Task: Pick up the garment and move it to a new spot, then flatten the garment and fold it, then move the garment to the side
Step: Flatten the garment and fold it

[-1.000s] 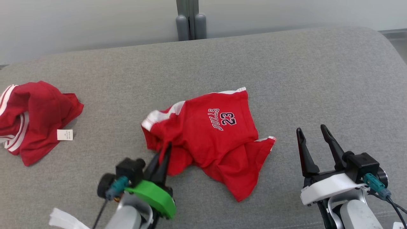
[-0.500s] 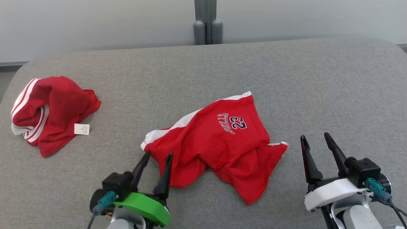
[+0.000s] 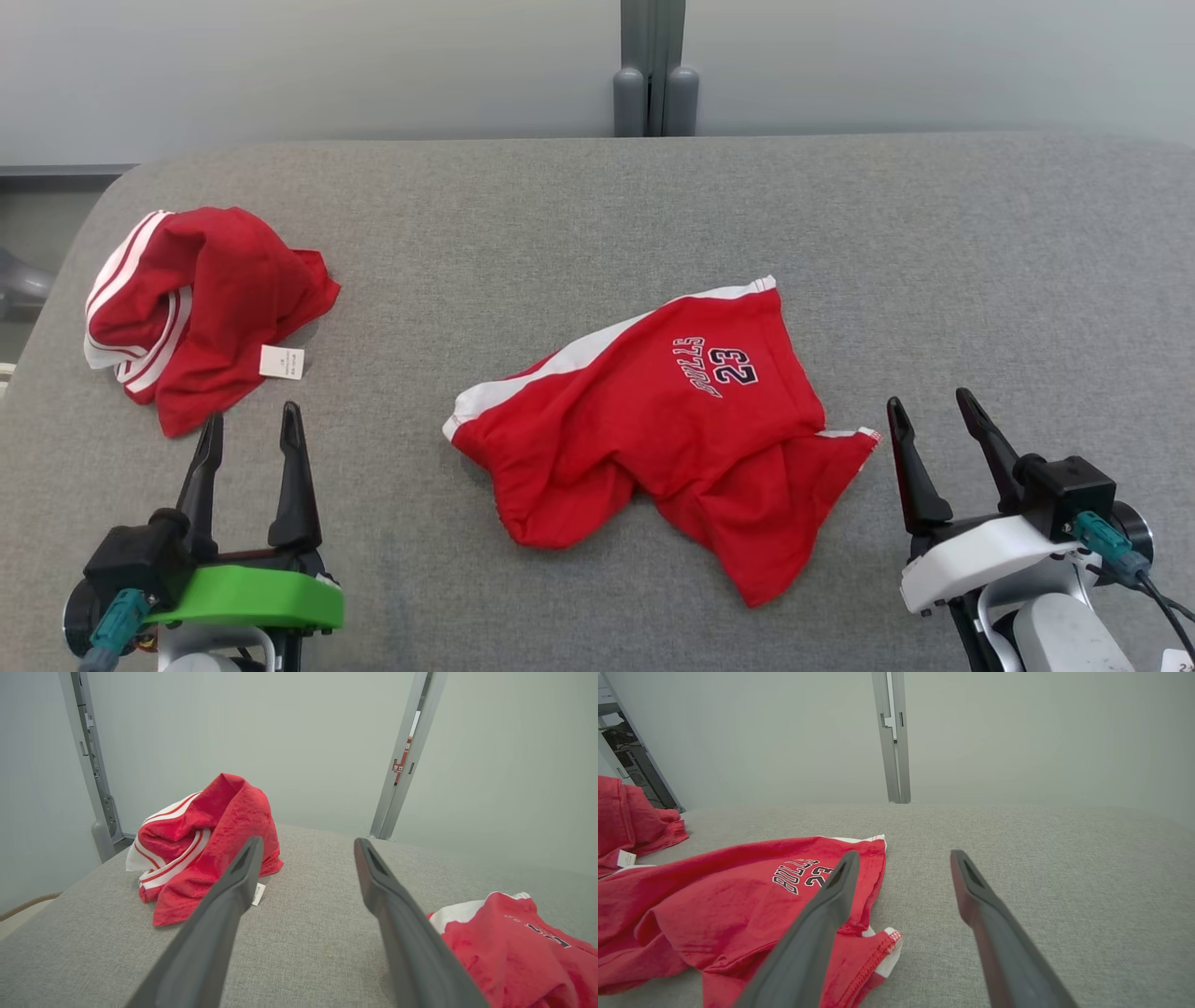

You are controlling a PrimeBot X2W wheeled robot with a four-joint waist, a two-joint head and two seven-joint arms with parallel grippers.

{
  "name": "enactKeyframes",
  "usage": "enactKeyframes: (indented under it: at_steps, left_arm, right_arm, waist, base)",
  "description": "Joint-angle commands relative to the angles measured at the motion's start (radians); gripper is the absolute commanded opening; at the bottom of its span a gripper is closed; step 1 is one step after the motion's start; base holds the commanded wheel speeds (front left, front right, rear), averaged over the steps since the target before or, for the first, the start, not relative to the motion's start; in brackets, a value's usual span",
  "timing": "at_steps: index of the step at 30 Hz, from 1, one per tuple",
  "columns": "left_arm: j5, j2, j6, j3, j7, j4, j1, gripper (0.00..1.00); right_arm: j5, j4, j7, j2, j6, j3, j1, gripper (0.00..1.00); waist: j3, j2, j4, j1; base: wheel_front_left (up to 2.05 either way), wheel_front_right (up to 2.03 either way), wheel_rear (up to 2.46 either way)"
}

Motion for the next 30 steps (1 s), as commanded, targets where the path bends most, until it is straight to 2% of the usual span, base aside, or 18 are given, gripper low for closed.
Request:
enactKeyframes:
  at_steps: [1,8,14,24,30]
  left_arm:
    - [0.017,-0.003,-0.002,0.006,0.000,-0.006,0.017,1.00]
    - [0.028,-0.005,-0.002,-0.002,0.000,-0.006,0.010,1.00]
    - [0.011,-0.010,-0.002,-0.040,0.000,0.001,-0.033,1.00]
    - [-0.028,-0.018,-0.002,-0.103,0.000,0.005,-0.097,1.00]
    - [-0.071,-0.018,-0.002,-0.131,0.000,0.005,-0.118,1.00]
  right_arm:
    - [0.000,0.007,-0.003,-0.004,-0.001,-0.001,-0.011,1.00]
    - [-0.020,0.061,-0.003,-0.022,-0.001,0.018,-0.069,1.00]
    - [-0.041,0.175,-0.003,-0.060,-0.001,0.083,-0.249,1.00]
    - [-0.076,0.485,0.050,-0.106,-0.001,0.171,-0.595,1.00]
    - [-0.078,0.683,0.078,-0.126,-0.001,0.192,-0.692,1.00]
  waist:
    - [0.002,0.0000,0.005,0.0000]
    - [0.021,0.0000,0.024,0.0000]
    - [0.072,0.0000,0.060,0.0000]
    - [0.175,0.0000,0.159,0.0000]
    - [0.206,0.0000,0.208,0.0000]
  base:
    - [0.00,0.00,0.00]
    - [0.00,0.00,0.00]
    - [0.00,0.00,0.00]
    - [0.00,0.00,0.00]
    - [0.00,0.00,0.00]
